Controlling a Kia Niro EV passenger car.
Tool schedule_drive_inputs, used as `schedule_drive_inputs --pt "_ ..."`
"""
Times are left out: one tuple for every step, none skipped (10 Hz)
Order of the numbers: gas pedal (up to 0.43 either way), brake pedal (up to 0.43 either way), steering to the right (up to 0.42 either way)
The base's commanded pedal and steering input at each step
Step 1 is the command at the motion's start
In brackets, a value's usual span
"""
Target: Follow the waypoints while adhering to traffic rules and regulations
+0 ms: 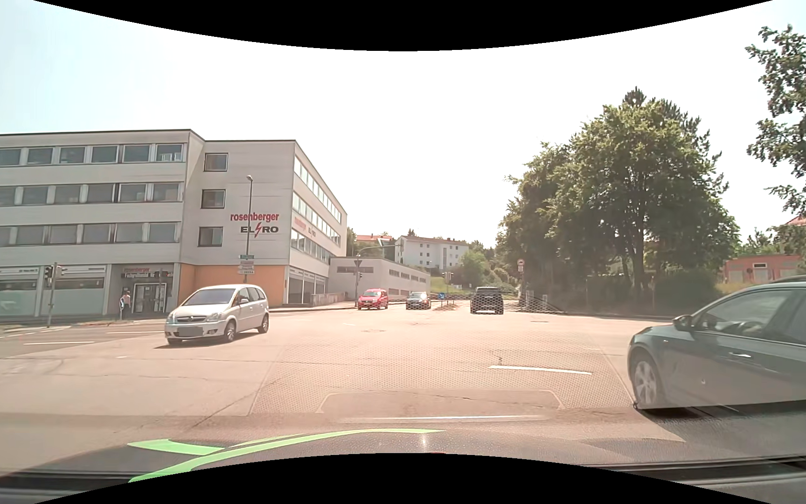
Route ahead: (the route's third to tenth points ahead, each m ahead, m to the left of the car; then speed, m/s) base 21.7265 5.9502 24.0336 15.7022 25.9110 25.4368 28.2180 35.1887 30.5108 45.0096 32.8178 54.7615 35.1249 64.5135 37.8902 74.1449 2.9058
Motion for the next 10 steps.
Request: schedule_drive_inputs --pt "0.0 0.0 -0.009" --pt "0.0 0.0 -0.01" --pt "0.0 0.0 -0.011" --pt "0.0 0.0 -0.011" --pt "0.0 0.0 -0.011" --pt "0.0 0.0 -0.012" --pt "0.008 0.0 -0.014" --pt "0.028 0.0 -0.014" --pt "0.047 0.0 -0.014" --pt "0.059 0.0 -0.014"
